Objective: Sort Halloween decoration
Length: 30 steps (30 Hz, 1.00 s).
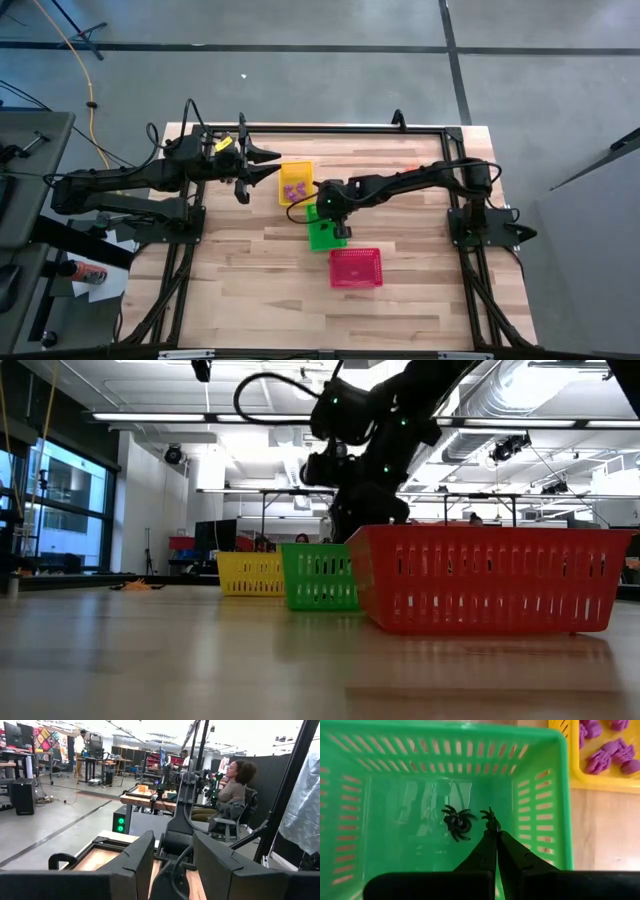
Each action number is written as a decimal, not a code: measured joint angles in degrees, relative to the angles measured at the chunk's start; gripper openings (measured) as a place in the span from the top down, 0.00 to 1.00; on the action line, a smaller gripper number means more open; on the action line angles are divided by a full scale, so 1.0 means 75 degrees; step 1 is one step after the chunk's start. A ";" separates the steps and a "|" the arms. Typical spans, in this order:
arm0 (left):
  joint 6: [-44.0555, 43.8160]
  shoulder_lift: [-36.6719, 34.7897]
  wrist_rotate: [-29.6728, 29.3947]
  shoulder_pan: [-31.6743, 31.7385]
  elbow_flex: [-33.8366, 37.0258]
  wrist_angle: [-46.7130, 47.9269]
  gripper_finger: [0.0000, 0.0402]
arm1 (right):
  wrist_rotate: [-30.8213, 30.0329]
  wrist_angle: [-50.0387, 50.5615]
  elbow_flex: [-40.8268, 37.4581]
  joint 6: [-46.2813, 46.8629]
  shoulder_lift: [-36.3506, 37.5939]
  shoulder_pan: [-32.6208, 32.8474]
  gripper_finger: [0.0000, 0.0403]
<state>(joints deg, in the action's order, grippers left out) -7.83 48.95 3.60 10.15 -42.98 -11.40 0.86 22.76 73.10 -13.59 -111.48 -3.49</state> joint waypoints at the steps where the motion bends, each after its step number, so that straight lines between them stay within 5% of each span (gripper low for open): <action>1: 0.0000 0.0000 0.0001 0.0000 0.0000 0.0003 0.69 | 0.0000 -0.0021 0.0000 -0.0032 -0.0028 0.0000 1.00; 23: 0.0000 0.0000 0.0003 0.0000 0.0000 0.0003 0.69 | 0.0003 -0.0075 0.0000 0.0805 -0.0047 0.0000 0.99; 30: -0.0003 0.0000 0.0002 0.0000 0.0000 0.0005 0.69 | 0.0003 -0.0075 -0.0003 0.0838 -0.0047 0.0006 0.80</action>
<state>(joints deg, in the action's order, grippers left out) -7.86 48.95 3.61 10.15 -42.98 -11.36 0.89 22.20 73.08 -7.31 -111.83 -3.44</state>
